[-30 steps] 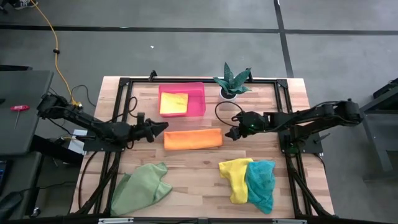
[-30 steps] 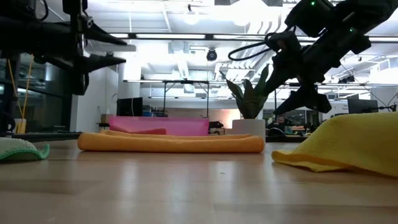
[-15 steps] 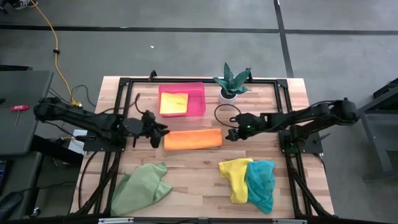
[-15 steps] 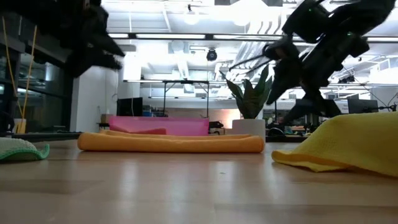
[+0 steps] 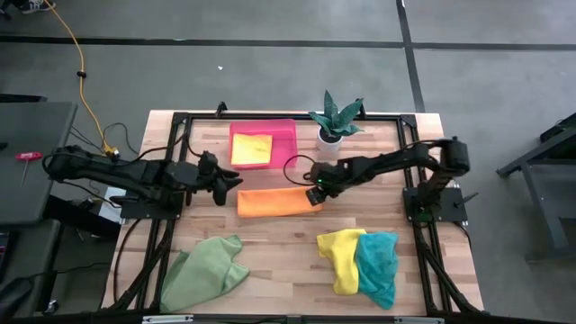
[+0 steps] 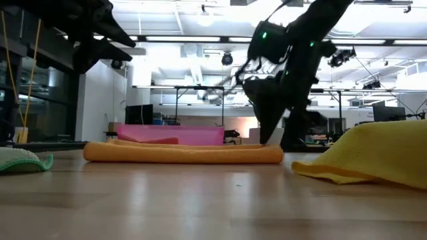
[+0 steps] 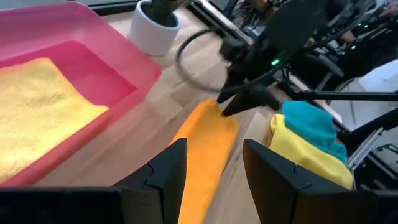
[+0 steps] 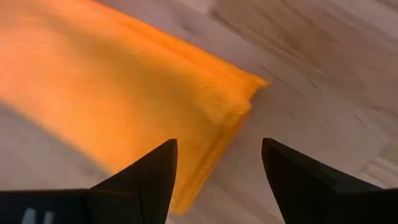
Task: Fold microfiber towels
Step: Fold the orange microfiber towel
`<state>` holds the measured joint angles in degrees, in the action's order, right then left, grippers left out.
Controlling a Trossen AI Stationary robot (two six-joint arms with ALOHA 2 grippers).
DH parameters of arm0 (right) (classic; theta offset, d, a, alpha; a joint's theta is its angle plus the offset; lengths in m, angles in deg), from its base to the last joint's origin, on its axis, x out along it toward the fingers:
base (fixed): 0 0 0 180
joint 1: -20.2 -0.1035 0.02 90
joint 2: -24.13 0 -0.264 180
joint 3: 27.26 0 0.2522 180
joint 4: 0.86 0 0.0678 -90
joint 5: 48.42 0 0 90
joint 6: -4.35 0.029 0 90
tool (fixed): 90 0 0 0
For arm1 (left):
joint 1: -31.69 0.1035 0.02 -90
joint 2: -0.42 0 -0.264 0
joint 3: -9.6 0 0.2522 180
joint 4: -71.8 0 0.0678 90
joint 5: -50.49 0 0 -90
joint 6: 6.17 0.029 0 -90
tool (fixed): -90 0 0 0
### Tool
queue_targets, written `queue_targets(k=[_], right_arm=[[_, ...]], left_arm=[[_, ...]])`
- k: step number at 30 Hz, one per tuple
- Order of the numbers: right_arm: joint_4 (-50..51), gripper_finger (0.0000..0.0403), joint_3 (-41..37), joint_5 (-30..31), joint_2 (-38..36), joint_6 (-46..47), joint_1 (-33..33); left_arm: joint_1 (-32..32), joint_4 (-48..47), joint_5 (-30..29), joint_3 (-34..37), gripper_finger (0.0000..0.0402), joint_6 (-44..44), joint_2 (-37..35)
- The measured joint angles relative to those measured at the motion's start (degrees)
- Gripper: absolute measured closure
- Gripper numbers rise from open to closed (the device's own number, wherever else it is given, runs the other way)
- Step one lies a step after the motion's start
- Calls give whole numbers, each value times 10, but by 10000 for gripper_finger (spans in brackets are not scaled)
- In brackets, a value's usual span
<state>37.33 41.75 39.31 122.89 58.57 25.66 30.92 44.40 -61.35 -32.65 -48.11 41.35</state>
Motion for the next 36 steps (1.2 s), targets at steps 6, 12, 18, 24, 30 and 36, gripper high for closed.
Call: queue_targets(k=[6,12,18,24,30,36], right_arm=[[-3,176,3,-5,23,56,0],[-21,176,2,9,23,89,-11],[-58,176,2,-11,23,119,-23],[-50,190,4,9,34,145,-26],[-49,231,4,24,40,144,-27],[-40,279,3,46,42,115,-28]], left_arm=[[0,-5,2,0,254,-18,0],[0,-8,2,0,254,-15,0],[0,-7,2,0,254,-14,0],[0,-7,2,0,254,-14,0],[0,-7,1,0,254,-14,0],[0,-7,2,0,254,-14,0]])
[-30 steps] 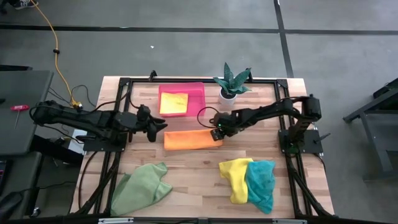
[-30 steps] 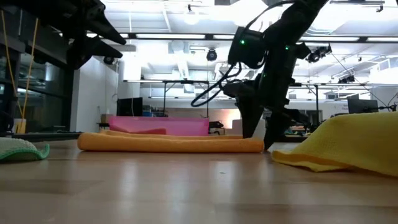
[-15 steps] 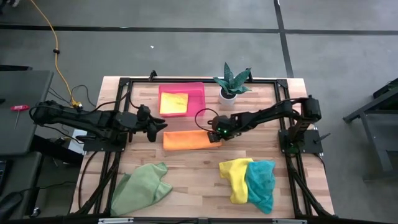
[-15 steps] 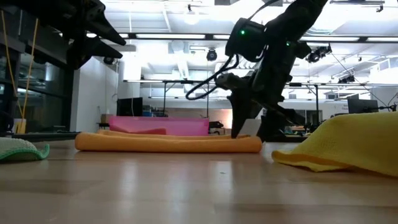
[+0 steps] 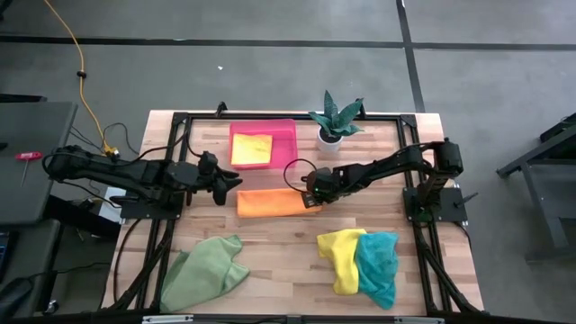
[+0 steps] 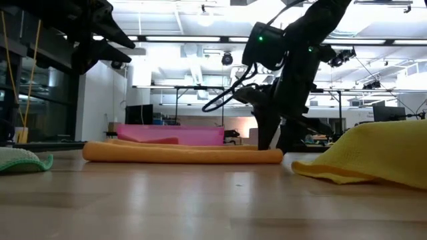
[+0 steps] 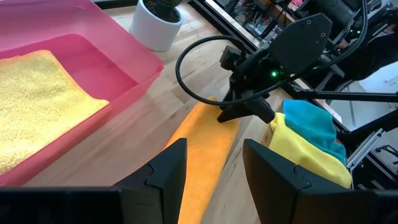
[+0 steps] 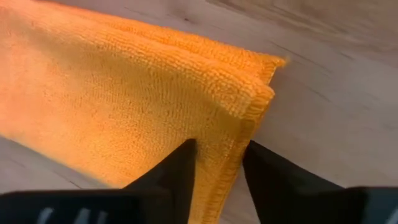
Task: Fold microfiber towels
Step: Fold the orange microfiber towel
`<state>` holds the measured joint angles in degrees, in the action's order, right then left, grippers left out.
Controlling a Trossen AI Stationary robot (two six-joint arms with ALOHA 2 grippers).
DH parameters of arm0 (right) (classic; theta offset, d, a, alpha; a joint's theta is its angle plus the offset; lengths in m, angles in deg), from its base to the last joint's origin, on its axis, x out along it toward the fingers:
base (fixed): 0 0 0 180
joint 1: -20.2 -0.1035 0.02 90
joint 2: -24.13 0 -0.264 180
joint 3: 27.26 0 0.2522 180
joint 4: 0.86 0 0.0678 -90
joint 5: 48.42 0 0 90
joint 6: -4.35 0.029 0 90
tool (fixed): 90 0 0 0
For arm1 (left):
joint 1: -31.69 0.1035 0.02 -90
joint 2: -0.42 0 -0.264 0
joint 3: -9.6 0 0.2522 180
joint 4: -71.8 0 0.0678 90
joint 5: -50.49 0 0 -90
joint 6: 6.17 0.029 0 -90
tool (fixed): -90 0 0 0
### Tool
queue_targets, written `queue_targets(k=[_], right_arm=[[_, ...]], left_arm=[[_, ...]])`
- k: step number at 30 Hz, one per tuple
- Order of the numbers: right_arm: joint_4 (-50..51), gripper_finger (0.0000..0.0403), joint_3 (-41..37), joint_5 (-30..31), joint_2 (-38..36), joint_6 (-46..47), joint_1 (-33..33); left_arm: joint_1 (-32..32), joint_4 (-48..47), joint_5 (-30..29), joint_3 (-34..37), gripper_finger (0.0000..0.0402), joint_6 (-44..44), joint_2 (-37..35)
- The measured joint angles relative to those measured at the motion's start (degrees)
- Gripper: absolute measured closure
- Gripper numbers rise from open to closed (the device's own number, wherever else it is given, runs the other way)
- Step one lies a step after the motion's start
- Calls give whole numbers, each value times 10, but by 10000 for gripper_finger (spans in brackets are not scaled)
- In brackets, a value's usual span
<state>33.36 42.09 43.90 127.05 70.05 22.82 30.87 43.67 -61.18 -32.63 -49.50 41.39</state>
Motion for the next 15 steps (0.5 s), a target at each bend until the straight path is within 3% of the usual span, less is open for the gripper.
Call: queue_targets(k=[7,15], right_arm=[[31,388,0,18,-2,-97,-5],[222,398,-4,84,-68,-148,-2]], left_arm=[[0,1,0,0,254,0,0],[0,6,0,0,254,0,0]])
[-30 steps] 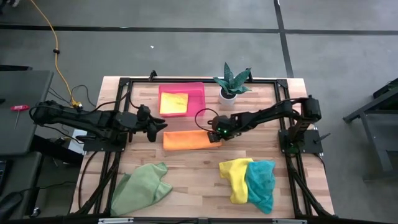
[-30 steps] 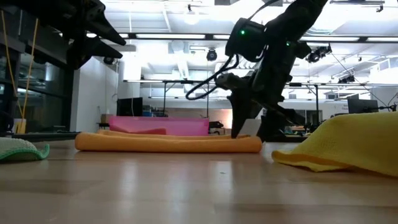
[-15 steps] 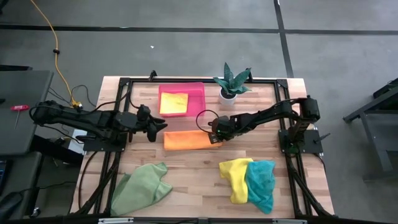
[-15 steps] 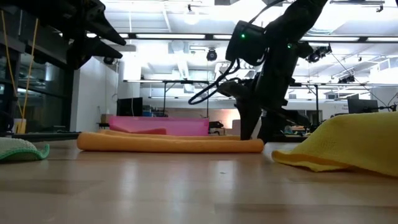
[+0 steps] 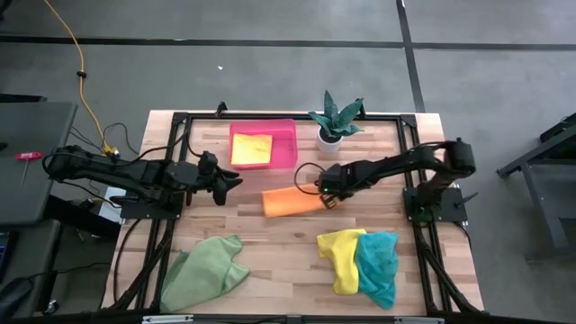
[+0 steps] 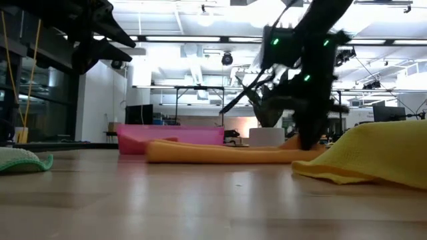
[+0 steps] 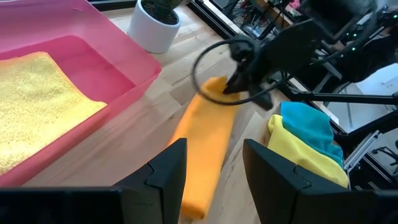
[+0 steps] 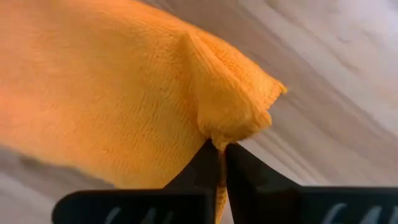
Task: Fold microfiber towels
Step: Fold the orange microfiber towel
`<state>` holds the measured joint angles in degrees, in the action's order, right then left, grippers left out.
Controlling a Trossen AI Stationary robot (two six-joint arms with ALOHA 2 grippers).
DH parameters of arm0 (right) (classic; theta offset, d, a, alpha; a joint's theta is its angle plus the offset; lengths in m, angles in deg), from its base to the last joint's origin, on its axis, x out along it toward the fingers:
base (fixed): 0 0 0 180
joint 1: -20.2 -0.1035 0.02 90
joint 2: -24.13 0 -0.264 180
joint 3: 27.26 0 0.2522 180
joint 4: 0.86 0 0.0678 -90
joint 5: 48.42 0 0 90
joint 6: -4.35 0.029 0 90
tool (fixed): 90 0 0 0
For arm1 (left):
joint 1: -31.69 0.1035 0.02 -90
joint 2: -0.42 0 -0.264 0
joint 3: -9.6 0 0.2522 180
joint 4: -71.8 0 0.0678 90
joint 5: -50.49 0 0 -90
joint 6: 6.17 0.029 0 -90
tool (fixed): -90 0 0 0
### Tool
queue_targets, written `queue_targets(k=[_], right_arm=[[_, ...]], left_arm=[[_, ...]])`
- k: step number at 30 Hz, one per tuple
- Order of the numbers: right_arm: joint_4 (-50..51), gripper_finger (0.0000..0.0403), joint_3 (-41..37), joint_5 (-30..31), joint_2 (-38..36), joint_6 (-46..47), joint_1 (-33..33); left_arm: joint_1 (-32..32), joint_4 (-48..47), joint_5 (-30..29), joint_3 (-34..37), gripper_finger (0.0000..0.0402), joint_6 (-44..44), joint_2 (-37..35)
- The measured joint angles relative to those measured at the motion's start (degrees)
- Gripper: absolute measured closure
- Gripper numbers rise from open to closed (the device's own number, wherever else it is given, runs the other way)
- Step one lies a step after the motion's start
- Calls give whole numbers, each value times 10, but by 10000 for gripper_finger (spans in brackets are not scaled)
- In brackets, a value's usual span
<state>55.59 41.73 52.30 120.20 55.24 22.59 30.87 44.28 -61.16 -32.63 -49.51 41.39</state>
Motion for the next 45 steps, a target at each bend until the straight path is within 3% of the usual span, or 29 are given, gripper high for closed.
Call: queue_targets(k=[15,23,31,45], right_arm=[[198,402,1,44,-174,-44,41],[128,402,1,2,-239,5,40],[32,403,1,-24,-198,45,2],[-198,403,2,-72,-58,74,-36]], left_arm=[[0,-1,0,0,254,0,0],[0,-1,-4,0,254,0,0],[0,1,-6,0,254,0,0],[0,2,-10,0,254,0,0]])
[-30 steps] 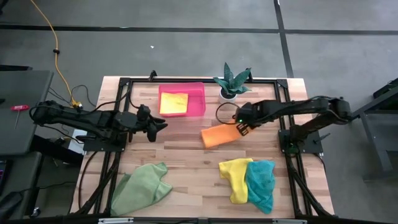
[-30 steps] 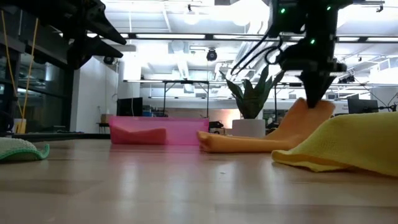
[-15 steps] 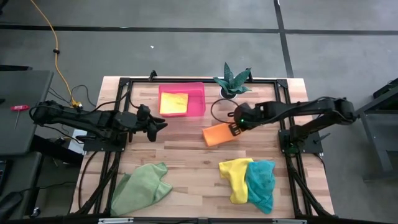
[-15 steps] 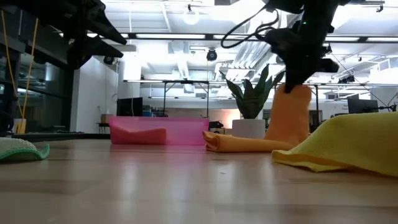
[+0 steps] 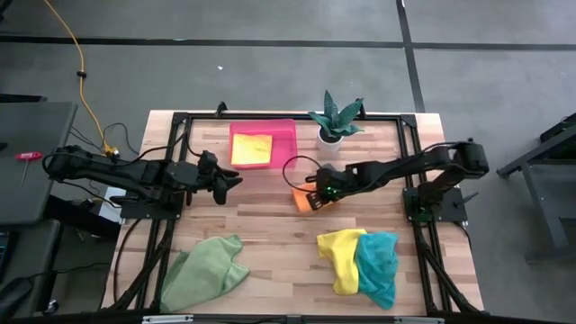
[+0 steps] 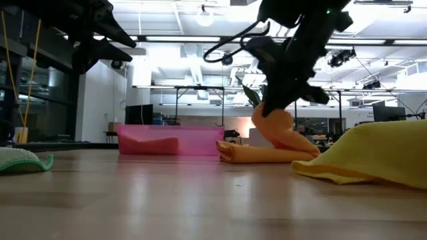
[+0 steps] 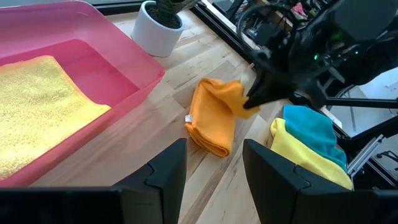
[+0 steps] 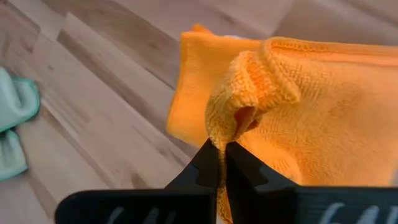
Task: Fold microfiber towels
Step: Fold the orange microfiber towel, then put the orange microfiber towel into the bin
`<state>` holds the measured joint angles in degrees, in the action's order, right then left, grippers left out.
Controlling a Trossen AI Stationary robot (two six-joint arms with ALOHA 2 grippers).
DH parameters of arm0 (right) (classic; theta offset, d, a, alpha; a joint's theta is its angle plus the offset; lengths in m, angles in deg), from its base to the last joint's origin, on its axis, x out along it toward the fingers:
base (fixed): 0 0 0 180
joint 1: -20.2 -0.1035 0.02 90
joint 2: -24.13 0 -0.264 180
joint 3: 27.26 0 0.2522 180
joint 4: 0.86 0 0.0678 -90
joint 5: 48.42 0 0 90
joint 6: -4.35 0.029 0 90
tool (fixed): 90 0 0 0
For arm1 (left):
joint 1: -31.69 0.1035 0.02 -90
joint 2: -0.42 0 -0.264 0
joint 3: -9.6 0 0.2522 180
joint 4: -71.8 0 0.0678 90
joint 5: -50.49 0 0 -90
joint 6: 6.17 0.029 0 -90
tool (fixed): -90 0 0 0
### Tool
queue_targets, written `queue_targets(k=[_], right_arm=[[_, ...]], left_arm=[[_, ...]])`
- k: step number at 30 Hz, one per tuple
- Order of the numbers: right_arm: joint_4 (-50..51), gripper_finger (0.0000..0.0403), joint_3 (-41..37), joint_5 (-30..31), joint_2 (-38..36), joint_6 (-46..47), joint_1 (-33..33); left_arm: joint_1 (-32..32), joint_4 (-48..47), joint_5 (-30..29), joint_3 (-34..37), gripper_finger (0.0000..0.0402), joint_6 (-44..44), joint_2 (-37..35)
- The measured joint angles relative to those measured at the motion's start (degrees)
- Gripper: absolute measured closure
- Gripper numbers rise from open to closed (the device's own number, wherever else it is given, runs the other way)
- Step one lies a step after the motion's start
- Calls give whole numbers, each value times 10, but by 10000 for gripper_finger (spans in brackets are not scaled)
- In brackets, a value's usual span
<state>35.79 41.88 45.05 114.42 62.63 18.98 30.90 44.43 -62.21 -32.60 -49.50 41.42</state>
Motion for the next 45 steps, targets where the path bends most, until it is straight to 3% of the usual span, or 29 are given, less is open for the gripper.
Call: queue_targets(k=[7,18,34,40,45], right_arm=[[-82,403,0,-9,50,28,-1],[-118,397,0,-5,66,62,3],[-279,221,0,-10,66,86,13],[-232,203,0,-28,18,-22,40],[-69,203,0,3,-60,-82,56]], left_arm=[[0,0,0,0,254,0,0],[0,0,-7,0,254,0,0],[0,1,-15,0,254,0,0],[0,2,-17,0,254,0,0],[0,2,-20,0,254,0,0]])
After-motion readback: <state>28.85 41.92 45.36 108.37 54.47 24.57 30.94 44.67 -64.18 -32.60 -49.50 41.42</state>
